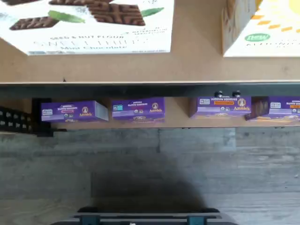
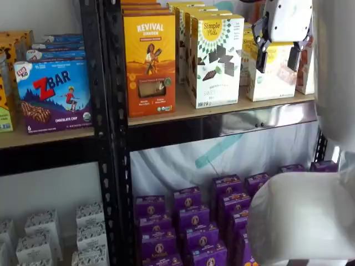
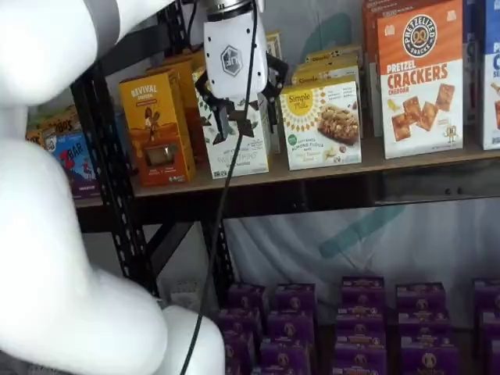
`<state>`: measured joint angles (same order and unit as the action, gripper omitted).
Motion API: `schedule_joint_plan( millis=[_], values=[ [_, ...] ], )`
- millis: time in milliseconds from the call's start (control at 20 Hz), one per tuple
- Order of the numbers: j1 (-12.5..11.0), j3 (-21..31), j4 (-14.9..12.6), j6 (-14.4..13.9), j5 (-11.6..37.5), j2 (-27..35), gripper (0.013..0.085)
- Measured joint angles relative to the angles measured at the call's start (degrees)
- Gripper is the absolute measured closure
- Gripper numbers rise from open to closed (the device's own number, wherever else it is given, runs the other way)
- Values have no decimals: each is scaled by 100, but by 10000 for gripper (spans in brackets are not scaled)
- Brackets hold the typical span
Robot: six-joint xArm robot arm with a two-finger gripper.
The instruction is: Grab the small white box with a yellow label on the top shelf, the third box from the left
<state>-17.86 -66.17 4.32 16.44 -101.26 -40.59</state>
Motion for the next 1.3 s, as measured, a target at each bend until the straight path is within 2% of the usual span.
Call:
schedule_joint_plan(
  millis=[550, 900, 1300],
  values=[
    [-22, 109, -146, 62, 392, 93, 130],
    [-93, 42, -93, 126, 449, 223, 130],
    [-98, 5, -101, 135, 786, 344, 130]
  ],
)
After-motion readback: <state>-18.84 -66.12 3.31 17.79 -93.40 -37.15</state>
